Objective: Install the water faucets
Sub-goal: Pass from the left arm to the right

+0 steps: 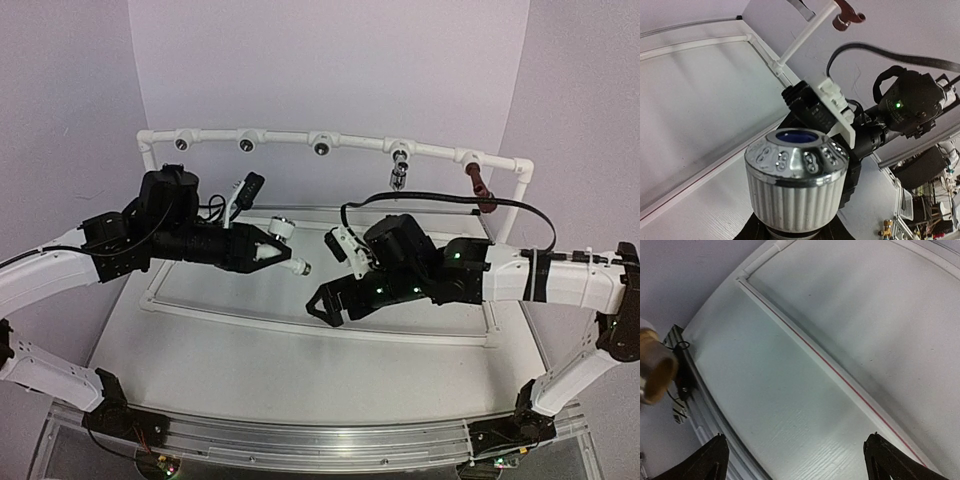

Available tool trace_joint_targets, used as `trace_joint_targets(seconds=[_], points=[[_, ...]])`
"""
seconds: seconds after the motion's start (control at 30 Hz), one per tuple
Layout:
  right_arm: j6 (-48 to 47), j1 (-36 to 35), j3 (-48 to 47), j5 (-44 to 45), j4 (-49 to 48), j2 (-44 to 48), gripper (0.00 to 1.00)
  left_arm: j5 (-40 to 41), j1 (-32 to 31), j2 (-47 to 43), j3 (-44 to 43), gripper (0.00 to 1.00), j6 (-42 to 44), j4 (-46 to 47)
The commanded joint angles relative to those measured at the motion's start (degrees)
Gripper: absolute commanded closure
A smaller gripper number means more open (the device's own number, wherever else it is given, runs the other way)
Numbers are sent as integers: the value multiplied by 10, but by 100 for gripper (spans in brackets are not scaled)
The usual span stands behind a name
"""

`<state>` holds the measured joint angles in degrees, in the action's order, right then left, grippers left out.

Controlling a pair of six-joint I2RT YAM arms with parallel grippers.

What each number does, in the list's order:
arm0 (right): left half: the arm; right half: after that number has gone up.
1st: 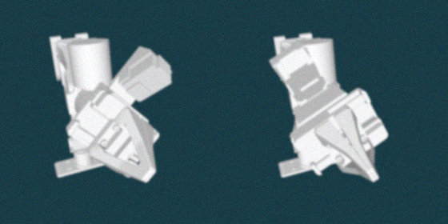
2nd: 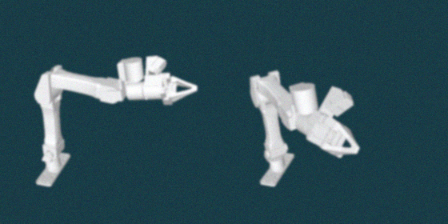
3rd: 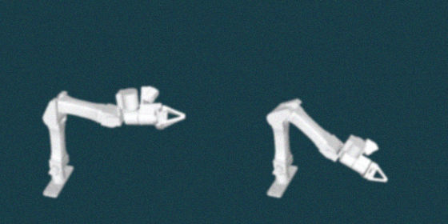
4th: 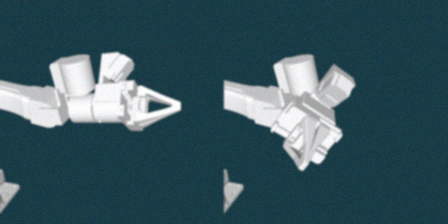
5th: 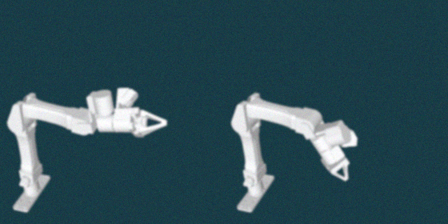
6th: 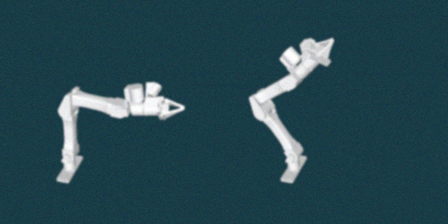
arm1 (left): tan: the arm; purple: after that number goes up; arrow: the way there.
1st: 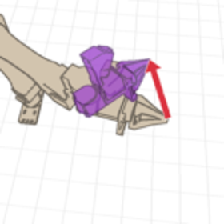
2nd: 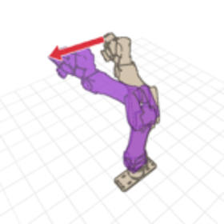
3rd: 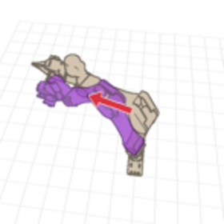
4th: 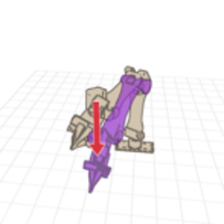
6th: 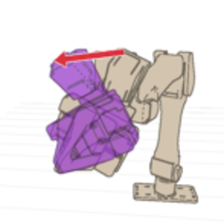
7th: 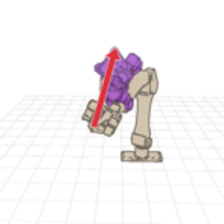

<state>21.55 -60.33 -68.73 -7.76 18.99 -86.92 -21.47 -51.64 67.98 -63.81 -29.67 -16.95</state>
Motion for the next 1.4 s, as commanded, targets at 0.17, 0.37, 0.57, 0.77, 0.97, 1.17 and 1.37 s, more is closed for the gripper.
trace_joint_targets(seconds=[0.17, 0.37, 0.57, 0.77, 0.97, 1.17, 1.37], points=[[146, -9, -2, -107, -175, 98, 7, -138, 2, -7, 11, 100, 69, 67], [241, -9, -53, -21, -179, 71, 6, -54, 2, -3, 8, 100, 59, 68], [249, -24, -144, 5, -154, -23, 25, -15, 1, 10, -1, 100, 40, 66], [225, -43, -211, 48, -114, -86, 38, -11, 1, 5, -1, 100, 39, 57], [199, -54, -221, 111, -91, -100, 81, -2, 1, 6, -6, 88, 47, 40], [96, -47, -162, 103, -147, -57, 100, 15, 2, -26, -3, 5, 14, 23], [-206, -12, -112, -196, -157, -2, 100, -15, 5, -109, 0, 0, -34, 1]])
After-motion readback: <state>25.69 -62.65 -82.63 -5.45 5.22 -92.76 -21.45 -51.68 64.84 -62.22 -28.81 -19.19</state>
